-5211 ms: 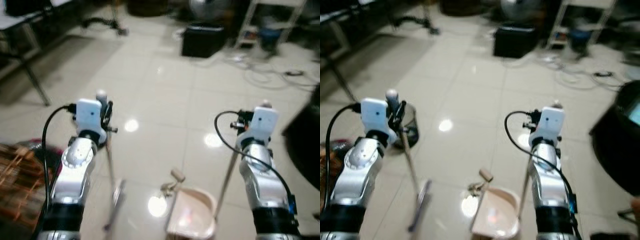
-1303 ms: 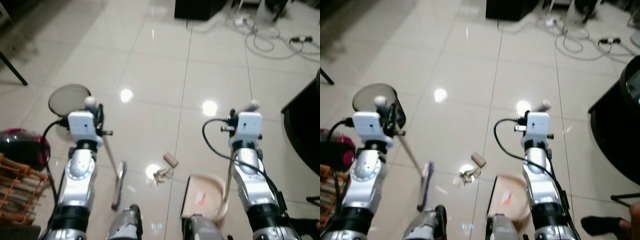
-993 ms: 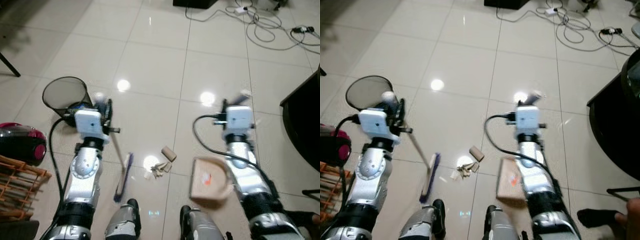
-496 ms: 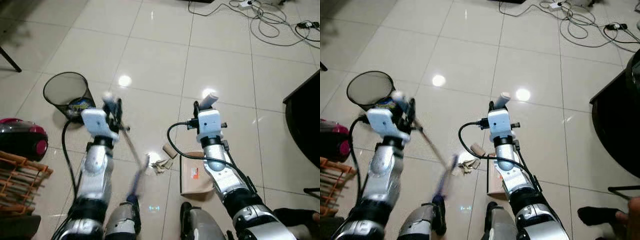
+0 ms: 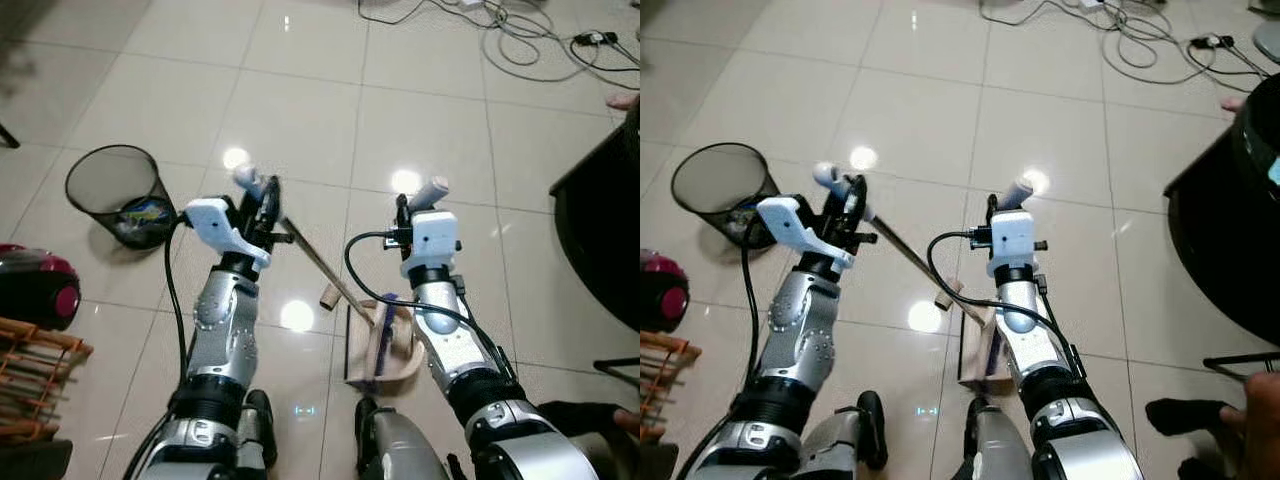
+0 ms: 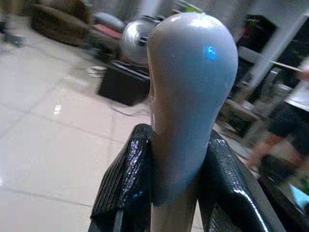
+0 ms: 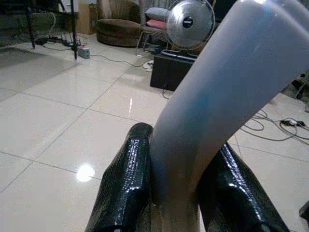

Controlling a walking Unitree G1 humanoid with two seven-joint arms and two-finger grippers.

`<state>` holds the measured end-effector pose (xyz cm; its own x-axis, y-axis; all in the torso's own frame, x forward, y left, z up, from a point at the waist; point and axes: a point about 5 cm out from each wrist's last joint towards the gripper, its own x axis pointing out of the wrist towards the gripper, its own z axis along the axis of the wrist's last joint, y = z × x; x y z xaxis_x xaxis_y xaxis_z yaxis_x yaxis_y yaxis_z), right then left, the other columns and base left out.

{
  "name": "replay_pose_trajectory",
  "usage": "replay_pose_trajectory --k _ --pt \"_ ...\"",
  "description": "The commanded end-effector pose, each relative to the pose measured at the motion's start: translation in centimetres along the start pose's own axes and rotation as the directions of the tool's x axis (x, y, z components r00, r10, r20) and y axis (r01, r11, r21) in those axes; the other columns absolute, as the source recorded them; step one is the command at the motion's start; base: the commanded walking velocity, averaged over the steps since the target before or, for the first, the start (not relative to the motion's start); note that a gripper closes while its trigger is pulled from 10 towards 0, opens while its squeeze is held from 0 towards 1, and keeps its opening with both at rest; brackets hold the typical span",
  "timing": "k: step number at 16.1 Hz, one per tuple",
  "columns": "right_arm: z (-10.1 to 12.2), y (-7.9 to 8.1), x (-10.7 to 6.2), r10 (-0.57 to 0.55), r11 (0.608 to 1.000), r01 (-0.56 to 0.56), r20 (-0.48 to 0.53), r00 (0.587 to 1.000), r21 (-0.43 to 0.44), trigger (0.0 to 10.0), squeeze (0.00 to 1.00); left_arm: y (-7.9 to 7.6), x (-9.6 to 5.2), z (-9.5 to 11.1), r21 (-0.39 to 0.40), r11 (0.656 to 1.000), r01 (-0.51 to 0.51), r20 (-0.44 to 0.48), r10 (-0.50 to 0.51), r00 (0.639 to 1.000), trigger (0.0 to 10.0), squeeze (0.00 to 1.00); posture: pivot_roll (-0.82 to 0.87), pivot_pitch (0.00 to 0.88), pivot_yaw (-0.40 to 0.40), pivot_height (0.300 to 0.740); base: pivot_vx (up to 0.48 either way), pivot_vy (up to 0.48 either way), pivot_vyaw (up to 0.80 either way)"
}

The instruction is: Sweep floor

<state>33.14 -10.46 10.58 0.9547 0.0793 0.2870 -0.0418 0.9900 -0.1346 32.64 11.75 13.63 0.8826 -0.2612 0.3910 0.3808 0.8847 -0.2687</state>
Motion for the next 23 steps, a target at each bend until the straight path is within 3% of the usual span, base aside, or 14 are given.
replay_pose_trajectory --k 1,5,9,11,13,15,17,19,21,23 --pt "-1.1 0.1 -1.3 0.003 0.999 -0.002 -0.041 0.999 0.045 10.0 0.00 -0.8 -0.2 0.3 0.012 0.993 0.116 -0.003 -0.116 0.993 10.0 0.00 -0.04 0.214 -0.010 0.740 0.000 0.000 0.00" --pt "-1.2 -1.6 -1.9 -0.036 0.993 0.038 -0.021 0.999 0.110 10.0 0.00 -0.1 0.4 2.9 0.030 0.971 0.239 0.023 -0.240 0.971 10.0 0.00 -0.03 0.149 -0.014 0.740 0.000 0.000 0.00" --pt "-0.4 -2.7 -2.0 -0.052 0.988 0.046 0.032 0.998 0.147 10.0 0.00 1.7 2.0 6.2 0.088 0.968 0.234 0.067 -0.240 0.968 10.0 0.00 -0.03 0.073 -0.017 0.740 0.000 0.000 0.00" --pt "0.1 -3.4 -2.1 -0.062 0.984 0.051 0.058 0.996 0.171 10.0 0.00 4.2 3.7 9.9 0.145 0.976 0.165 0.110 -0.181 0.977 10.0 0.00 -0.02 0.029 -0.017 0.740 0.000 0.000 0.00" --pt "0.2 -3.7 -2.1 -0.067 0.982 0.053 0.067 0.996 0.183 10.0 0.00 5.4 4.2 11.7 0.157 0.978 0.141 0.136 -0.163 0.977 10.0 0.00 -0.02 0.003 -0.015 0.740 0.000 0.000 0.00" --pt "0.4 -4.0 -2.0 -0.078 0.978 0.062 0.073 0.994 0.198 10.0 0.00 7.4 4.4 13.2 0.224 0.971 0.087 0.129 -0.118 0.985 10.0 0.00 -0.02 0.000 -0.013 0.740 0.000 0.000 0.00" --pt "1.0 -4.9 -1.3 -0.134 0.975 0.119 0.072 0.988 0.189 10.0 0.00 10.3 3.5 12.9 0.366 0.929 -0.046 0.035 0.036 0.999 10.0 0.00 -0.01 0.000 -0.009 0.740 0.000 0.000 0.00" --pt "1.9 -6.1 -0.3 -0.204 0.958 0.185 0.067 0.977 0.218 10.0 0.00 11.3 2.5 11.1 0.416 0.903 -0.104 -0.042 0.133 0.990 10.0 0.00 -0.01 0.000 -0.006 0.740 0.000 0.000 0.00" --pt "4.3 -7.8 1.1 -0.264 0.936 0.226 0.113 0.958 0.271 10.0 0.00 11.4 1.0 8.6 0.439 0.885 -0.152 -0.089 0.211 0.973 10.0 0.00 -0.02 0.000 -0.005 0.740 0.000 0.000 0.00" --pt "5.6 -8.6 1.9 -0.282 0.929 0.236 0.134 0.950 0.285 10.0 0.00 11.2 0.2 7.4 0.435 0.884 -0.173 -0.103 0.240 0.965 10.0 0.00 -0.03 0.000 -0.004 0.740 0.000 0.000 0.00"
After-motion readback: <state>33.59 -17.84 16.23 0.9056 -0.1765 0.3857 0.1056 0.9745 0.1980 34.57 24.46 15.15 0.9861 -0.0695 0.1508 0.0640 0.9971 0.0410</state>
